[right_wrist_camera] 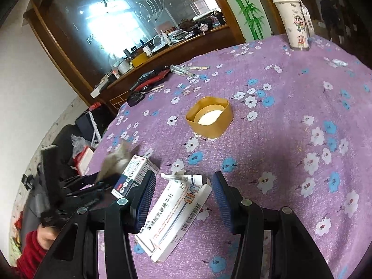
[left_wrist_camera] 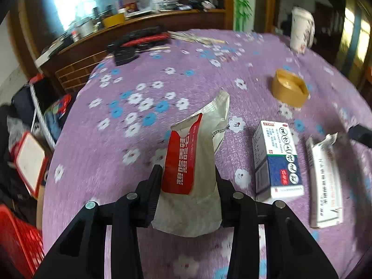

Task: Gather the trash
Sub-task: 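Grasp the red-and-white paper bag with the left tool, then grasp the edge of the long white medicine box with the right tool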

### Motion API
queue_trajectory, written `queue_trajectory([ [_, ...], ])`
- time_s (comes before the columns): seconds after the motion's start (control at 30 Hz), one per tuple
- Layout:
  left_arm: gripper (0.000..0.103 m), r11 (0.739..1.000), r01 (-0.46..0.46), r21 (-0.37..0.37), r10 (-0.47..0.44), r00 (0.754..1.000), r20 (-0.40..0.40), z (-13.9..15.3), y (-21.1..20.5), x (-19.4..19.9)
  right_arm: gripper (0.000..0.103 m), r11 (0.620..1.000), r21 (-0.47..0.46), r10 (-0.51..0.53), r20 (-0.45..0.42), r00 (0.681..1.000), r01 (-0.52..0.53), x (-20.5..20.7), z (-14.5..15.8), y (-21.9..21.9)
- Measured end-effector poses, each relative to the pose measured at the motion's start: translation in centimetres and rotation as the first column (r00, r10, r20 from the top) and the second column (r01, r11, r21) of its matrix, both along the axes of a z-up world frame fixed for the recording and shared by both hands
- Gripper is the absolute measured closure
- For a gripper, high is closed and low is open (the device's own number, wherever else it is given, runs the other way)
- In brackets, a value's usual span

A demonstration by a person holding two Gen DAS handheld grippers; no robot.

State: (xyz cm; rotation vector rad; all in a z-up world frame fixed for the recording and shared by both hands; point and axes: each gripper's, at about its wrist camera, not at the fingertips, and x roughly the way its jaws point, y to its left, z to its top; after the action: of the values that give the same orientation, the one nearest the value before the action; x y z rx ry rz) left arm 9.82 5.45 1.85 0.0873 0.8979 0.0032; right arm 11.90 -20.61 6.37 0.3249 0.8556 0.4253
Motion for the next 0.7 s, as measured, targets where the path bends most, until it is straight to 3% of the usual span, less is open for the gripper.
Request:
queue_trajectory([
  [0.1, 0.065, 0.999, -0.029, -0.034, 0.032, 0.995, 0.092, 1.4, 0.6, -1.9, 0.048, 0.999, -0.032, 0.017, 0.013, 1.0, -0.017, -0.1, -0.1, 0.6],
  [0.2, 0.065, 0.995, -0.055, -0.078, 0.066, 0.988, 0.141, 1.7, 1.5, -2.5, 0.048, 0.997, -0.068, 0.037, 0.021, 0.999, -0.035, -0.3, -0.3, 1.3],
  [0.33, 0.065, 0.997, -0.046, -0.067, 0.057, 0.984, 0.167, 1.4, 2.1, -2.5, 0.048, 0.986, -0.152, 0.07, 0.031, 0.997, -0.064, -0.8, 0.3, 2.5],
  [0.4, 0.065, 0.995, -0.034, -0.091, 0.048, 0.987, 0.156, 1.3, 2.5, -2.4, 0.048, 0.969, -0.224, 0.112, 0.037, 0.993, -0.101, -1.0, 0.7, 3.6],
  [0.57, 0.065, 0.994, -0.013, -0.11, 0.032, 0.985, 0.17, 1.6, 2.6, -2.9, 0.048, 0.877, -0.438, 0.234, 0.026, 0.972, -0.2, -0.1, 1.3, 5.7],
  [0.7, 0.065, 0.996, 0.004, -0.089, 0.013, 0.983, 0.186, 1.8, 2.0, -3.1, 0.048, 0.845, -0.457, 0.301, -0.024, 0.953, -0.278, 1.6, 0.1, 5.8],
])
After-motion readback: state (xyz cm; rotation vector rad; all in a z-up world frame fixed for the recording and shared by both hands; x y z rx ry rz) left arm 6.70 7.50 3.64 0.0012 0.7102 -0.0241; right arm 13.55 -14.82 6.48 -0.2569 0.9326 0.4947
